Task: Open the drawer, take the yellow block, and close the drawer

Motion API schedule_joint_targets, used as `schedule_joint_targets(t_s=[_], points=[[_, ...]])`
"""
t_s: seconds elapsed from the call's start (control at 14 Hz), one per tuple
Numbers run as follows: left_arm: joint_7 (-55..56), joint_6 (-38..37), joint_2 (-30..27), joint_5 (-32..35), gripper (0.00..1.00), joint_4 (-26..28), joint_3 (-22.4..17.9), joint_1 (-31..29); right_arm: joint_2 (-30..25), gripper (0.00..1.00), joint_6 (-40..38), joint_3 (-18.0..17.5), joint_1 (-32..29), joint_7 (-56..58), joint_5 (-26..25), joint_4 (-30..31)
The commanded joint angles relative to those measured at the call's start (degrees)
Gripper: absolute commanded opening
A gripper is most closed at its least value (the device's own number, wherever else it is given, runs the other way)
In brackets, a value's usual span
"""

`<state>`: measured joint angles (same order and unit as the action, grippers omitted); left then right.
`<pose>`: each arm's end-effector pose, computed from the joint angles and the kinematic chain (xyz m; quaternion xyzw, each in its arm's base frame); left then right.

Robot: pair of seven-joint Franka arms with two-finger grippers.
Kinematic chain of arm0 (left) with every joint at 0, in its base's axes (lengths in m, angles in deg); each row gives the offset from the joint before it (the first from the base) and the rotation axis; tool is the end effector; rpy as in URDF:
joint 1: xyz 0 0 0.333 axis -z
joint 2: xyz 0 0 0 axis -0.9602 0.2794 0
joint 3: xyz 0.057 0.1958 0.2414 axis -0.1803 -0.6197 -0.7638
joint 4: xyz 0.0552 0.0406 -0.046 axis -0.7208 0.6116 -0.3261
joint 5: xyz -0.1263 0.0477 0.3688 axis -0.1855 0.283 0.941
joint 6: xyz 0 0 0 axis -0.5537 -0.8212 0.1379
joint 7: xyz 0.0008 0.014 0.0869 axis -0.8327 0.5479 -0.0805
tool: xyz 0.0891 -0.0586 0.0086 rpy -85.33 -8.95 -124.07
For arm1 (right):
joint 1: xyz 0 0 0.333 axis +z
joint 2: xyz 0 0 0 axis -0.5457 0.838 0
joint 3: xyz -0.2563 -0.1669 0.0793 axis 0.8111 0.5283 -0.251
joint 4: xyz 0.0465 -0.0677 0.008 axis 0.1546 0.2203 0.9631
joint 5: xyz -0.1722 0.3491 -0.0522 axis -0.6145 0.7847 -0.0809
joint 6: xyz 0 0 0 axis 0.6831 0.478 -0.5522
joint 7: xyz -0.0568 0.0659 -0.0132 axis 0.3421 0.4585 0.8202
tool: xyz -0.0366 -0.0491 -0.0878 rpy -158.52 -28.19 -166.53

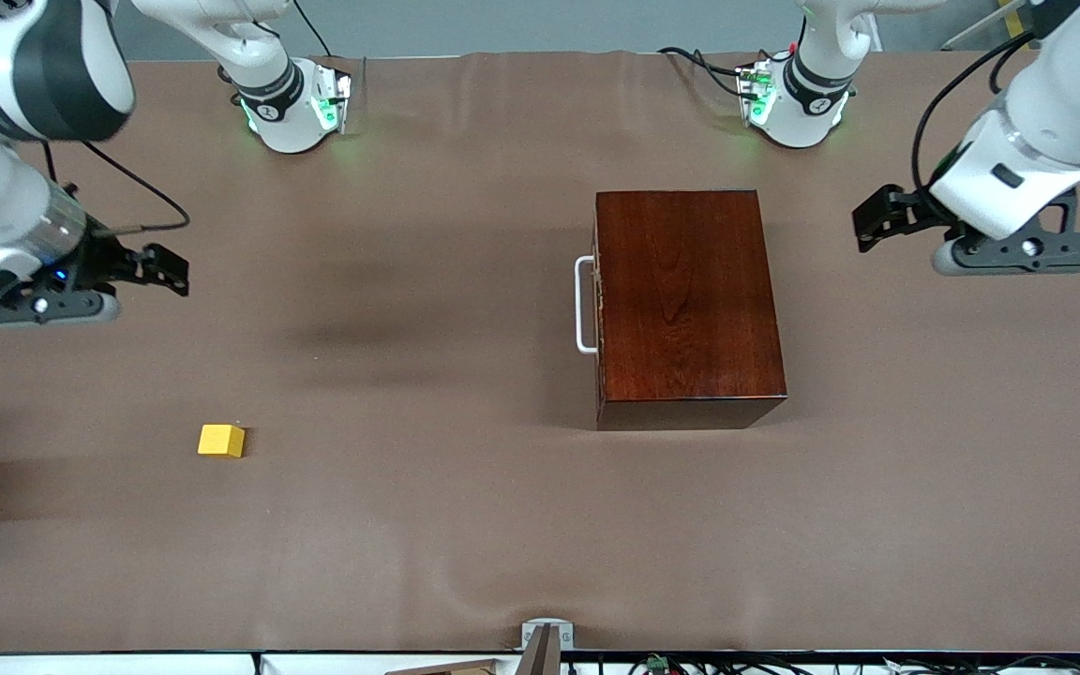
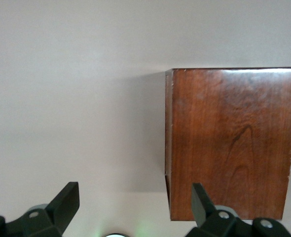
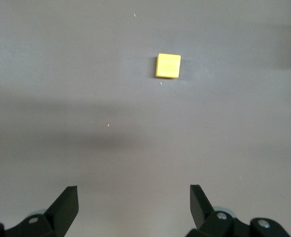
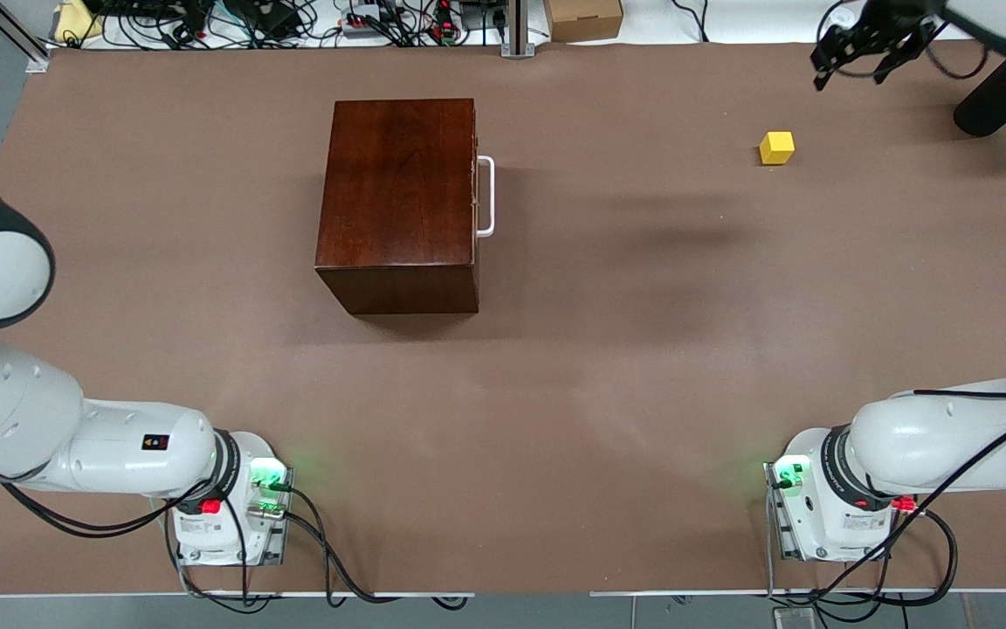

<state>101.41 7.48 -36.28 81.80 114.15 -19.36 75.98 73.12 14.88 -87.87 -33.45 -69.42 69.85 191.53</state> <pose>0.5509 -0.1243 0.6305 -0.9995 0.0063 0.0300 0.0029 0.5443 0.0291 0.5361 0.9987 0.0429 -0.0235 0.0139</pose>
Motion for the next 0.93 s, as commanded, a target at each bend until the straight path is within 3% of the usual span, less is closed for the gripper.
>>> schedule_joint_targets(t_s=[0.0,0.21,0.5,0.85], points=[[-6.1,5.1,-6.4,-3.0,1.00,9.8,-4.8,0.7,-3.3,1.00,-3.9,0.1,-0.2,-0.5,-0.9,-1.3],[-10.1,7.4,-8.8,-3.1,1.00,13.3,-8.0,0.8,-4.2,1.00,-6.8,0.3,-0.2,-0.6,-0.2,-5.4],[-10.3,7.6,-8.4,-2.7,1.00,12.7,-8.1,0.2,-1.0,1.00,-13.0,0.3,-0.2,-0.7,0.1,-15.2],[-9.3,7.7,-7.5,-1.6,1.00,11.3,-7.6,0.5,1.5,1.00,-15.4,0.2,-0.2,-0.7,0.2,-19.1]])
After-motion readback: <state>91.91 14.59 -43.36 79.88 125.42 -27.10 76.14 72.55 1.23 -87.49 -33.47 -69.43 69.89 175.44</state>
